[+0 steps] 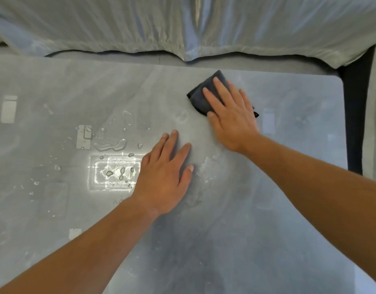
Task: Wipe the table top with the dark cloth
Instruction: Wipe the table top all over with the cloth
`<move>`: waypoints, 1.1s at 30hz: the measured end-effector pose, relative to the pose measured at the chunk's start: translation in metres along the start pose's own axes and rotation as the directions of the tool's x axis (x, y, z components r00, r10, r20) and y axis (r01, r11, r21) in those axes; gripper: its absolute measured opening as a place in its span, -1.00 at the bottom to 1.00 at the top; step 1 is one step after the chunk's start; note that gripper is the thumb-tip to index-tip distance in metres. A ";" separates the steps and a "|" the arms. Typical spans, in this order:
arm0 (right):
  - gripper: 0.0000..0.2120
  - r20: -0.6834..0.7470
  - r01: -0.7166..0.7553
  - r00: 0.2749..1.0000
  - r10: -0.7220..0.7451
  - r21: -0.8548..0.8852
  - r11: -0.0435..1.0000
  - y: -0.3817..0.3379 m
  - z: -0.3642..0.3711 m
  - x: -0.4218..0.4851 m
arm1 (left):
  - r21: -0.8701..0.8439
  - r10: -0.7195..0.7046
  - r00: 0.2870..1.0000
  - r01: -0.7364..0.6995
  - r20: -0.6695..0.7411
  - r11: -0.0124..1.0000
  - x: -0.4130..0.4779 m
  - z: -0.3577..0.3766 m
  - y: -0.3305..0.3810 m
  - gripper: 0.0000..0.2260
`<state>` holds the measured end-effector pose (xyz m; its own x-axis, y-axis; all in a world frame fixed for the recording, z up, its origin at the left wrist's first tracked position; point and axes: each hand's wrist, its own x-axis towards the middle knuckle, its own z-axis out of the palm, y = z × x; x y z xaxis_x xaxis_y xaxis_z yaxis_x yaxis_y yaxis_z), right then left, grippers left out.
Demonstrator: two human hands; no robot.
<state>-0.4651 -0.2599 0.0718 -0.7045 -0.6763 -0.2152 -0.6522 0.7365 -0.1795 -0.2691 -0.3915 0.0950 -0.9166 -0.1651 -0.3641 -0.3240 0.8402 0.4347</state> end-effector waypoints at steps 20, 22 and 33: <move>-0.47 -0.068 -0.283 0.955 0.290 0.102 0.954 -0.035 0.013 -0.021 | 0.116 -0.025 1.000 0.026 -0.012 0.993 -0.020 0.003 -0.020 -0.34; -0.47 -0.020 -0.066 0.998 0.067 0.041 0.997 -0.047 0.022 -0.055 | 0.097 -0.022 1.000 0.020 0.023 0.995 -0.020 0.003 -0.021 -0.32; -0.48 -0.091 -0.258 0.959 0.269 0.112 0.960 -0.066 0.040 -0.101 | 0.002 -0.006 0.998 0.006 0.059 1.000 -0.020 -0.002 -0.024 -0.31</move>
<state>-0.3402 -0.2394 0.0671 -0.8764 -0.4518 -0.1668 -0.4125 0.8830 -0.2240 -0.2431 -0.4088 0.0937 -0.8992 -0.1395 -0.4147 -0.3291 0.8402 0.4310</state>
